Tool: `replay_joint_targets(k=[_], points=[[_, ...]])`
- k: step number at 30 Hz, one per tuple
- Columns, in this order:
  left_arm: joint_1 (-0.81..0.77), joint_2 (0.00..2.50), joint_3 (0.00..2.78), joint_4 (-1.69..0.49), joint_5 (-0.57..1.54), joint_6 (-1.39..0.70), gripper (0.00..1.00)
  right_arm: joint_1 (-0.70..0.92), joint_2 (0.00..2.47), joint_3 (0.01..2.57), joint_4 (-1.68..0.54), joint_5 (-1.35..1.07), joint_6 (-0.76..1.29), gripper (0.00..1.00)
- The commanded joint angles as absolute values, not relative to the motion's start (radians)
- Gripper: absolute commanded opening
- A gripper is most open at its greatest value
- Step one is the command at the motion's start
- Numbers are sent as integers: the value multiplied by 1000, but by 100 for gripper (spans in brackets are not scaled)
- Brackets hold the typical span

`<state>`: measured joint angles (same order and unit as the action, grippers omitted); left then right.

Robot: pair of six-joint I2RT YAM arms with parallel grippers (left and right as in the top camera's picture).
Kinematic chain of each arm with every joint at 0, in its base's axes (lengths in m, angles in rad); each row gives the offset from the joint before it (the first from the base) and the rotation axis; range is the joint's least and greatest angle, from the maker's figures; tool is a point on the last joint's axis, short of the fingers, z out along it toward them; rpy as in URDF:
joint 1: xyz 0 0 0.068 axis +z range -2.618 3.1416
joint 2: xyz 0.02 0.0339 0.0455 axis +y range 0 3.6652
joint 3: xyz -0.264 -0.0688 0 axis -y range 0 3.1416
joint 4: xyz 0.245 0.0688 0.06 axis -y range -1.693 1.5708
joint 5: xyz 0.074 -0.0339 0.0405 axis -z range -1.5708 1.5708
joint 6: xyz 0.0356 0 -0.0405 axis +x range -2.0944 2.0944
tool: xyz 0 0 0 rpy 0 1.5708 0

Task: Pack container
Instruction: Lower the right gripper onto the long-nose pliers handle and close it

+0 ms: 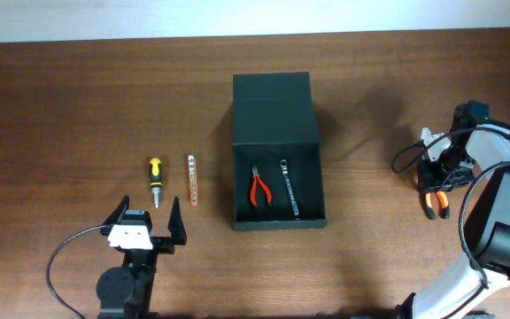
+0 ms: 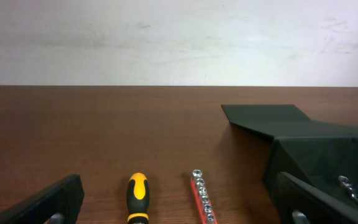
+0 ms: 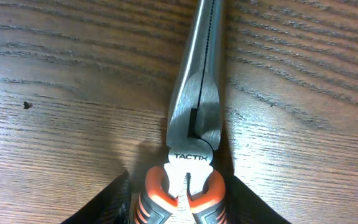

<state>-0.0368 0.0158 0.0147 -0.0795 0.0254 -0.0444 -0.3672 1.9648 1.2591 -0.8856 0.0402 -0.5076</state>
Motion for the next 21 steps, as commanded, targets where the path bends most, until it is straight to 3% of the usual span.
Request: replay_joint_targets(k=[1,11,14,21], points=[[-30,12,9,-83,19,-25,99,-374,1989,1253,-886,49,-508,47],[-30,12,9,-83,19,-25,99,-374,1989,1253,-884,39,-488,48],[-30,12,9,-83,19,-25,99,-374,1989,1253,-881,38,-477,37],[-30,12,9,-83,19,-25,99,-374,1989,1255,-881,34,-458,32]])
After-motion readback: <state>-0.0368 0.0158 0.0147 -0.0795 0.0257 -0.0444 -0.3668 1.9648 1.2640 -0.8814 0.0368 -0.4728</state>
